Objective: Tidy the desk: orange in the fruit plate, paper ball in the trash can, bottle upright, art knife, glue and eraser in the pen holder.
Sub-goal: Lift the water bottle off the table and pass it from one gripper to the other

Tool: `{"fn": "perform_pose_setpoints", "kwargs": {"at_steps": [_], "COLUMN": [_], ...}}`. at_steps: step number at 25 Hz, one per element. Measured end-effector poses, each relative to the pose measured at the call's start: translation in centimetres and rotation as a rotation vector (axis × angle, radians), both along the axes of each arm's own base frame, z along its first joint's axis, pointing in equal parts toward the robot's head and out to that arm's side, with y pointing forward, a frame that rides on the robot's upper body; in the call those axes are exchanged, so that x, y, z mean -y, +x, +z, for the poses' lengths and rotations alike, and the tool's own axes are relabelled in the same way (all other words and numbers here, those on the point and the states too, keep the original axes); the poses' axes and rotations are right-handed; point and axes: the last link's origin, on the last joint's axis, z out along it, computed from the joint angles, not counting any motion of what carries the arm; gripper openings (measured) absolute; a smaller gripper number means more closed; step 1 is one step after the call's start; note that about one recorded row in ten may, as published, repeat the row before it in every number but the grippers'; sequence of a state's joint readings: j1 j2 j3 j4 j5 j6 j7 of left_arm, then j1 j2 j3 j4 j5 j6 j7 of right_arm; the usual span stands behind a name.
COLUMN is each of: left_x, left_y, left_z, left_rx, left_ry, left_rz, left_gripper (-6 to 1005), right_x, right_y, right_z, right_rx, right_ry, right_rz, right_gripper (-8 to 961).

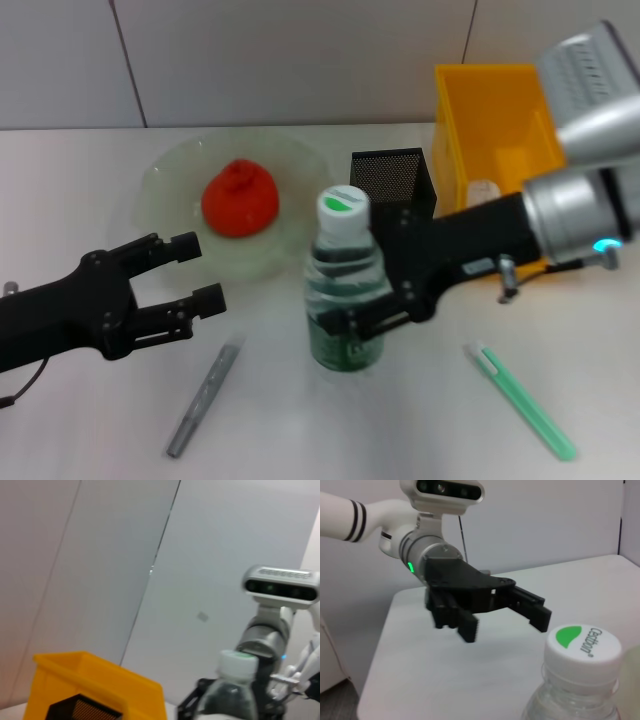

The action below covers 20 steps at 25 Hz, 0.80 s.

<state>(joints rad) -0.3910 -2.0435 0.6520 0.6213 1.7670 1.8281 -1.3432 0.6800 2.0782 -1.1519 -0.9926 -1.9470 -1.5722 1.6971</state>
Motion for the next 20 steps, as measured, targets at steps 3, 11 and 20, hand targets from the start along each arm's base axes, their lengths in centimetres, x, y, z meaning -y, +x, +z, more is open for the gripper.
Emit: {"fn": "perform_pose_setpoints", "kwargs": {"at_steps": [3, 11, 20], "left_x": [-0.4, -1.7, -2.3], "left_y": [0.6, 1.7, 1.8], "left_z": [-0.1, -0.5, -0.9], "left_rx": [0.008, -0.006, -0.035], "left_ry": [-0.016, -0.019, 0.012], "left_rz": [-0.015, -0.031, -0.038], "left_gripper": [863, 848, 831], "right_x": [-0.7, -1.2, -1.6], "right_y": [-0.8, -3.0, -4.2], "right_z": [-1.1, -3.8, -5.9], "right_rx": [0.015, 0.087, 0.122], "right_ry": [0.005, -0.014, -0.022], "right_rz": [0.021, 0.111, 0.148], "right_gripper": [779, 777, 775]}}
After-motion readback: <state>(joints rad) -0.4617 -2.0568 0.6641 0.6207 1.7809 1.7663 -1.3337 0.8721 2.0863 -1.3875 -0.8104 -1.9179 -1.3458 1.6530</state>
